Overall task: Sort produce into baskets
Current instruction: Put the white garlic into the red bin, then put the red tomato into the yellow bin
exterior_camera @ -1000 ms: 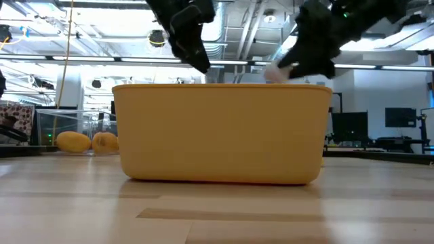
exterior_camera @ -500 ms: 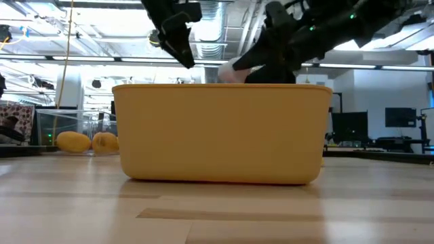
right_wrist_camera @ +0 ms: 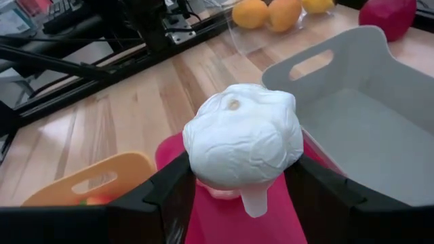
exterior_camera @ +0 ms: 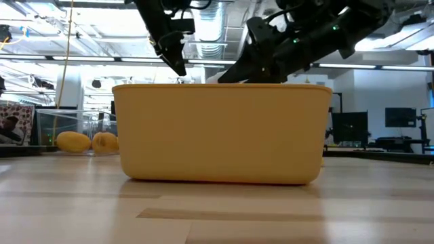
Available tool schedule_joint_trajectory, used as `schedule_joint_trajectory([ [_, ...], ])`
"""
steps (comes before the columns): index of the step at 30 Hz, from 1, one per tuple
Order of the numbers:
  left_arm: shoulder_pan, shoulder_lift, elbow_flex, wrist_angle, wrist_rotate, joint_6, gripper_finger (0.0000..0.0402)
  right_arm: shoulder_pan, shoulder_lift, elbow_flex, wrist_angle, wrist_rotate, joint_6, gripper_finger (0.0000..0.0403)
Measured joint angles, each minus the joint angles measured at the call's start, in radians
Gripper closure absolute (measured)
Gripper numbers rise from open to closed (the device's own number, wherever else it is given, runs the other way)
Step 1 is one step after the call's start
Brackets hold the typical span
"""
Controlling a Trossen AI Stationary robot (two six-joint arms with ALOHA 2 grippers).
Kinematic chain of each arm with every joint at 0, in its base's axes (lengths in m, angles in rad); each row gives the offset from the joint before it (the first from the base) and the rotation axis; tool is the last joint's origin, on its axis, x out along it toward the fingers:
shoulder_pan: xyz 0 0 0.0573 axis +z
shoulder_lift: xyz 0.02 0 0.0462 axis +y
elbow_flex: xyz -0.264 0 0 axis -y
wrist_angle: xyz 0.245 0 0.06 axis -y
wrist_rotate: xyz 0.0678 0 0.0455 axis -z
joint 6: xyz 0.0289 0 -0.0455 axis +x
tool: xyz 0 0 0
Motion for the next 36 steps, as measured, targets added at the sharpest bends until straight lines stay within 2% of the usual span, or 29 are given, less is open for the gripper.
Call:
schedule_joint_trajectory([
  [8, 0.039, 0.000, 0.000, 0.000, 0.002, 0.041, 0.0140, 0.000, 0.054, 0.021, 0.001, 0.000, 0.000, 0.0151],
  [25, 0.077, 0.000, 0.000, 0.000, 0.005, 0.080, 0.0140, -0.003, 0.054, 0.021, -0.007, -0.016, -0.001, 0.0046],
  [30, 0.139, 0.010, -0.001, 0.004, 0.020, 0.087, 0.0140, -0.003, 0.053, 0.021, -0.007, -0.016, -0.001, 0.0038],
  [36, 0.198, 0.030, -0.001, 0.033, 0.105, 0.211, 0.0140, -0.003, 0.053, 0.021, -0.008, -0.016, -0.001, 0.0038],
])
